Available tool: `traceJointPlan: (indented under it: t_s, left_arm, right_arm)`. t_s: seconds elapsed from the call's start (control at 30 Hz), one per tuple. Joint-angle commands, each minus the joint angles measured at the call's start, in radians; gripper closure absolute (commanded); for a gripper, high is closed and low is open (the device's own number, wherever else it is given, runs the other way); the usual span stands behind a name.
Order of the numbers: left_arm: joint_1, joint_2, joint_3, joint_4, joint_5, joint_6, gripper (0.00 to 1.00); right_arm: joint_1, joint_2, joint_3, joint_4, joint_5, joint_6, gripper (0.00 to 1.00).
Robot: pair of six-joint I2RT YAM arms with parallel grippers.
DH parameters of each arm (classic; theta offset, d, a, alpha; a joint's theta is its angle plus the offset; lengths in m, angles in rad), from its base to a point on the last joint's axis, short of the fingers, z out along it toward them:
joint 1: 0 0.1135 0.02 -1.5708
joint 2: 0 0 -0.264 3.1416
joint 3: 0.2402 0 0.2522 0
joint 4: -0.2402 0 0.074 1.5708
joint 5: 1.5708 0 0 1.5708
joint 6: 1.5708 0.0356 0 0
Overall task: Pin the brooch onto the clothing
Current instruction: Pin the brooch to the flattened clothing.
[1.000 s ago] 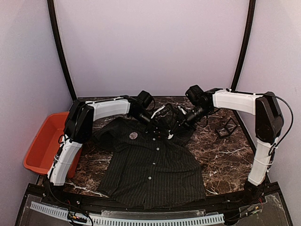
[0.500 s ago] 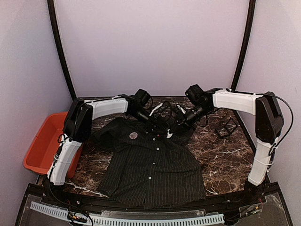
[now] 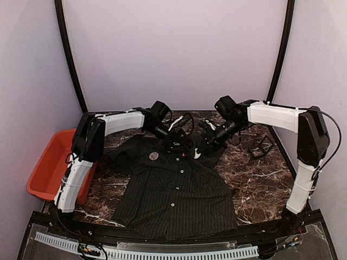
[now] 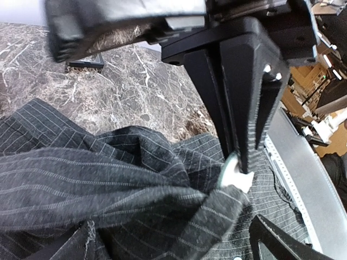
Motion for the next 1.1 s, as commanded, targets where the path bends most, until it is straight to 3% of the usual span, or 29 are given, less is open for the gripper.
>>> traceJointPlan:
  t_s: [0.0, 0.1, 0.3, 0.4, 0.6, 0.7, 0.77, 0.83, 0.93, 1.07]
  left_arm:
    - [0.027, -0.045, -0.047, 0.076, 0.064, -0.057, 0.01]
    - [0.053, -0.069, -0.089, 0.25, 0.081, -0.216, 0.01]
    - [0.15, -0.091, -0.132, 0.514, -0.036, -0.514, 0.01]
    - [0.201, -0.105, -0.12, 0.506, -0.183, -0.562, 0.01]
    - [0.237, -0.107, -0.048, 0.339, -0.366, -0.494, 0.01]
    - [0.238, -0.107, -0.023, 0.283, -0.432, -0.459, 0.01]
    - [0.238, -0.106, -0.013, 0.25, -0.469, -0.439, 0.01]
    - [0.238, -0.104, -0.004, 0.219, -0.489, -0.417, 0.01]
    - [0.238, -0.1, -0.001, 0.175, -0.509, -0.369, 0.01]
    - [0.238, -0.09, 0.001, 0.12, -0.557, -0.302, 0.01]
  right_arm:
    - [0.01, -0.033, 0.028, -0.058, 0.096, -0.028, 1.0]
    - [0.01, -0.041, 0.037, -0.094, 0.198, -0.035, 1.0]
    - [0.038, -0.058, 0.093, -0.174, 0.465, -0.017, 1.0]
    - [0.082, -0.057, 0.139, -0.198, 0.557, -0.017, 1.0]
    - [0.19, 0.008, 0.274, -0.266, 0.65, -0.053, 1.0]
    - [0.224, 0.034, 0.318, -0.278, 0.58, -0.094, 0.75]
    - [0.229, 0.035, 0.332, -0.278, 0.534, -0.104, 0.5]
    - [0.229, 0.024, 0.337, -0.275, 0.518, -0.117, 0.34]
    - [0.223, 0.001, 0.344, -0.27, 0.553, -0.14, 0.23]
    - [0.135, -0.003, 0.368, -0.272, 0.642, -0.137, 0.21]
